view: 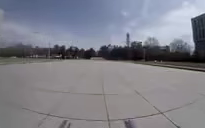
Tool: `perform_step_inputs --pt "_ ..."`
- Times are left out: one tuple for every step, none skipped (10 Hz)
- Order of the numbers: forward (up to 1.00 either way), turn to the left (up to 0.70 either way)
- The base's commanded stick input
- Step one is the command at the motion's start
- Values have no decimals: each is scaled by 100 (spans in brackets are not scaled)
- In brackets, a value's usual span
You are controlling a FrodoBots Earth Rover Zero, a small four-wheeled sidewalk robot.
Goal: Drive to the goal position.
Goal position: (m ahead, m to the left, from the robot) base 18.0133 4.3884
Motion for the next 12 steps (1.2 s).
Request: perform_step_inputs --pt "85 0" --pt "85 0" --pt "85 0" --pt "85 0" --pt "85 0" --pt "85 0" --pt "85 0" --pt "85 0" --pt "85 0" --pt "85 0" --pt "85 0" --pt "85 0"
